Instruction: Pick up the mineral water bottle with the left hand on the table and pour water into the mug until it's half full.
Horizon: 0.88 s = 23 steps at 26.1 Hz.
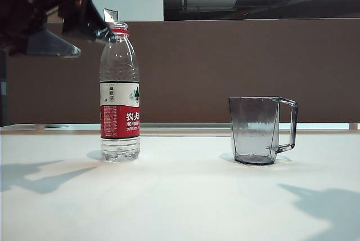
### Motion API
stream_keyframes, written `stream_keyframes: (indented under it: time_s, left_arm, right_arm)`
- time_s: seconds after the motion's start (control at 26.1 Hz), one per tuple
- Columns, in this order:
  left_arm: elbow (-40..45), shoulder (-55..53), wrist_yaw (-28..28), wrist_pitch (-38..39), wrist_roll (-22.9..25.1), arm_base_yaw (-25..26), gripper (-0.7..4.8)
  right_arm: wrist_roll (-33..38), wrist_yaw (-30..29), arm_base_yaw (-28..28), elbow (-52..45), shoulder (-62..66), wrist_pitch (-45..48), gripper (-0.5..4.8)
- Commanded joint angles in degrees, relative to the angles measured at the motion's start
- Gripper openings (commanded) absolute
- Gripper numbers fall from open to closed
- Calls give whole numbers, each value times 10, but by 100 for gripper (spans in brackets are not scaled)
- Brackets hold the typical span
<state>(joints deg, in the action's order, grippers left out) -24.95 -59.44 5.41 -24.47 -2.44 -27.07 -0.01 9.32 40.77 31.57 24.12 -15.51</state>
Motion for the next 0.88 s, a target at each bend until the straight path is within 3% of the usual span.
stream_keyframes:
  time_s: [0.04, 0.5, 0.88]
  left_arm:
    - [-2, -39, 2, -67, -31, 0, 479]
    - [-2, -177, 2, -215, -42, 2, 479]
    - [-3, -238, 2, -284, -51, 46, 479]
  right_arm:
    - [0, -24, 0, 3, -1, 0, -2]
    - [0, -30, 0, 3, -1, -7, -2]
    - [0, -30, -1, 3, -1, -7, -2]
